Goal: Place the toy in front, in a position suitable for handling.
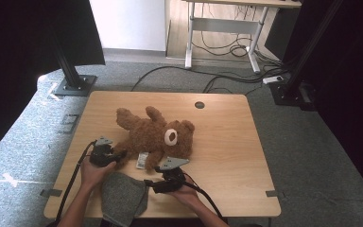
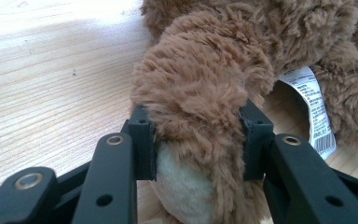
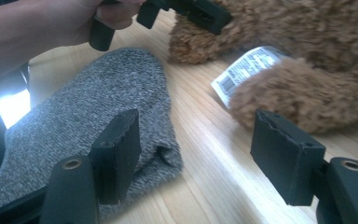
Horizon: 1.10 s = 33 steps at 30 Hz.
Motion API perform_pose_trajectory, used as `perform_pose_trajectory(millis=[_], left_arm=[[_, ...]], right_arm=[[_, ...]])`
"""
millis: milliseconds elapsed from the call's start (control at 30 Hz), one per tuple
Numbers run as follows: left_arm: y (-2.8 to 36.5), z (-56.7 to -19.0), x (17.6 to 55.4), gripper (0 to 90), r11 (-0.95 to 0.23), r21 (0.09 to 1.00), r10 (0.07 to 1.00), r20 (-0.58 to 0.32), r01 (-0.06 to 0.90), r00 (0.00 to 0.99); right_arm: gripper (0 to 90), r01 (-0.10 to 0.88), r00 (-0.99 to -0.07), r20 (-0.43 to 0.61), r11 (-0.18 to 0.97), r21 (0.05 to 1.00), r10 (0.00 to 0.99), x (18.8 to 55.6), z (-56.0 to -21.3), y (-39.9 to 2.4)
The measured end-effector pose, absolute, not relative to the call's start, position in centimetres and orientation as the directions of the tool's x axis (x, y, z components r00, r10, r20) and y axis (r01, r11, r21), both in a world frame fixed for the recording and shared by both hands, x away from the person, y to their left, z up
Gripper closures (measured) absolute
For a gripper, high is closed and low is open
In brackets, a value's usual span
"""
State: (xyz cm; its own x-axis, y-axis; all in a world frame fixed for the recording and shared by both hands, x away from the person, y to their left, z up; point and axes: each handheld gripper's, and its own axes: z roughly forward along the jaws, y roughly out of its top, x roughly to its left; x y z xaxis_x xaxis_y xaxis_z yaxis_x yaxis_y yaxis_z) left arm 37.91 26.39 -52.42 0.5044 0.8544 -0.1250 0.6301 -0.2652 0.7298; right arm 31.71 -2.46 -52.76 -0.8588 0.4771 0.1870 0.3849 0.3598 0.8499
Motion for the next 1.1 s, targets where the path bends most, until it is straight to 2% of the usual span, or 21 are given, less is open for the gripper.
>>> perform_pose_trajectory(millis=[233, 467, 533, 567, 700, 767, 800, 1100], left_arm=[[26.4, -52.4, 37.9, 57.4, -0.264, 0.731, 0.853, -0.127, 0.630, 0.506], [26.4, -52.4, 37.9, 57.3, -0.269, 0.730, 0.853, -0.122, 0.628, 0.507], [26.4, -52.4, 37.9, 57.3, -0.270, 0.730, 0.853, -0.121, 0.628, 0.507], [26.4, -52.4, 37.9, 57.3, -0.270, 0.730, 0.853, -0.121, 0.628, 0.507], [26.4, -52.4, 37.9, 57.2, -0.270, 0.730, 0.853, -0.120, 0.628, 0.507], [26.4, -52.4, 37.9, 57.2, -0.270, 0.730, 0.853, -0.121, 0.628, 0.508], [26.4, -52.4, 37.9, 57.2, -0.270, 0.730, 0.853, -0.121, 0.627, 0.508], [26.4, -52.4, 37.9, 57.0, -0.270, 0.731, 0.853, -0.120, 0.626, 0.508]], right_arm=[[34.2, 0.379, -0.874, 0.186, 0.392, 0.838, 0.448, 31.6, -53.3, -0.8], [40.4, 0.385, -0.883, 0.179, 0.449, 0.807, 0.435, 31.4, -54.3, 0.2], [50.3, 0.379, -0.889, 0.171, 0.473, 0.795, 0.425, 31.3, -54.6, 0.4], [50.3, 0.379, -0.889, 0.171, 0.473, 0.795, 0.425, 31.3, -54.6, 0.4], [70.3, 0.359, -0.902, 0.149, 0.511, 0.781, 0.405, 31.2, -54.8, 0.5], [72.7, 0.359, -0.904, 0.152, 0.515, 0.779, 0.399, 31.2, -54.8, 0.5], [77.5, 0.372, -0.902, 0.170, 0.515, 0.772, 0.396, 31.4, -54.8, 0.4], [82.2, 0.380, -0.899, 0.174, 0.517, 0.767, 0.403, 31.5, -54.7, -0.7]])
